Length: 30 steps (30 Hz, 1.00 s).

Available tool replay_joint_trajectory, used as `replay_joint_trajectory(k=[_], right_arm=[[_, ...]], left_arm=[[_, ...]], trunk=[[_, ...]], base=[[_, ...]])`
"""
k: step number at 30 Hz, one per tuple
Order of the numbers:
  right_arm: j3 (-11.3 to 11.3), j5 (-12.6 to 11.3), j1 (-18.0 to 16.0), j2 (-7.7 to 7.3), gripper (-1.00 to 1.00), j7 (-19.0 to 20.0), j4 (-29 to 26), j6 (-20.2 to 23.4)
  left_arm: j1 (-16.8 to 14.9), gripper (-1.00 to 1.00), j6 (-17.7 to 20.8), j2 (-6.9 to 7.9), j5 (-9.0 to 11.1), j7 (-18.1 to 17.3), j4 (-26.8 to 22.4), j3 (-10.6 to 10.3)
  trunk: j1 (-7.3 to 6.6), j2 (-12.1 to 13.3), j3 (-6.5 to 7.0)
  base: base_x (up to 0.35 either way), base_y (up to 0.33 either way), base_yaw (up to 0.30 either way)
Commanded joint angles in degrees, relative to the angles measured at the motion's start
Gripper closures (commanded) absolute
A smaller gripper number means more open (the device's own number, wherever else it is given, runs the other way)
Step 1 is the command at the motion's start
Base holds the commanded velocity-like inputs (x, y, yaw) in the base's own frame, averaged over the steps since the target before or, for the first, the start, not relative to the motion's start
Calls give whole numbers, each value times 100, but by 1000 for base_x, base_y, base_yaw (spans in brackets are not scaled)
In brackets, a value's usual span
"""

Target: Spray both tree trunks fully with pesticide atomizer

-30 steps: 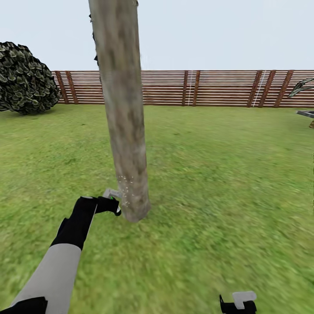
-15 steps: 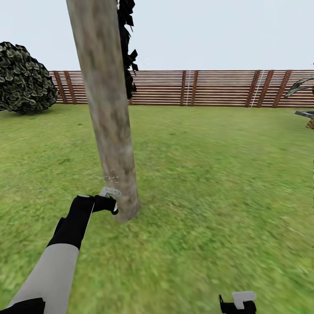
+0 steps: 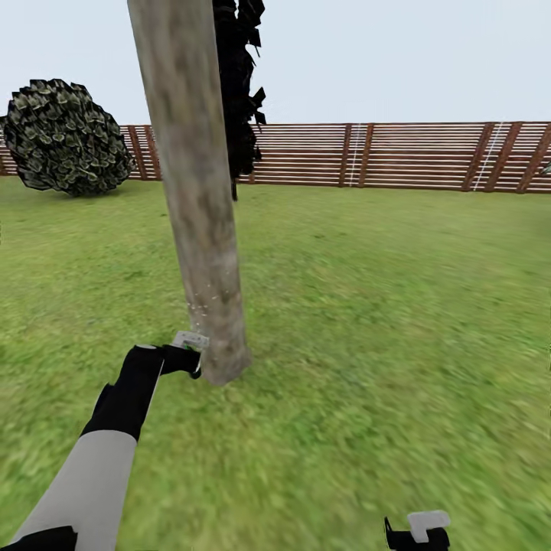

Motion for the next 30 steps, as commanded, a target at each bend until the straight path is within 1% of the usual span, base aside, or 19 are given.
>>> replay_joint_trajectory(k=[1,8,11,12,13,14,16,18,20,23,26,28,29,30], right_arm=[[0,1,0,0,-100,0,0,-2],[-7,3,0,-6,-100,-8,-8,0],[-9,-1,0,-9,-100,-9,-9,3],[-9,-1,0,-9,-100,-9,-9,3],[-9,-5,0,-9,-100,-9,-9,3],[-6,-8,0,-9,-100,-9,-9,2],[-3,-13,0,-4,-100,-9,-9,0],[-1,-16,0,-2,-100,-9,-9,0],[0,-13,0,0,-100,-9,-8,0],[0,-11,0,0,-100,-9,-7,2],[0,-4,0,0,-100,-9,-4,3],[0,-2,0,0,-100,-9,-3,3],[0,-2,0,0,-100,-9,-1,2],[0,-2,0,0,-100,-9,-1,2]], left_arm=[[3,100,3,-2,13,35,3,0],[9,100,3,0,13,97,11,4],[15,100,3,36,9,104,19,9],[19,100,1,70,9,105,19,43],[19,100,-2,131,11,105,20,137],[18,100,1,197,12,106,20,275],[18,100,2,225,10,104,22,349],[18,100,-1,216,8,106,47,341],[23,100,-5,170,4,106,88,337],[18,100,-5,177,6,145,99,350],[24,100,-2,358,12,450,131,389],[25,100,-5,537,20,632,141,387],[26,100,-5,587,25,682,147,382],[26,100,-5,589,27,712,154,368]], trunk=[[0,0,0],[0,0,0],[0,0,0],[0,0,0],[0,0,0],[0,0,0],[0,0,0],[0,0,0],[0,0,0],[0,0,0],[0,0,0],[0,0,0],[0,0,0],[0,0,0]], base=[[0,-272,20],[0,-272,3],[0,-272,0],[0,-272,0],[0,-272,0],[0,-272,0],[0,-272,9],[0,-272,102],[0,-272,242],[0,-272,268],[0,-272,276],[13,-272,276],[51,-272,241],[64,-272,141]])
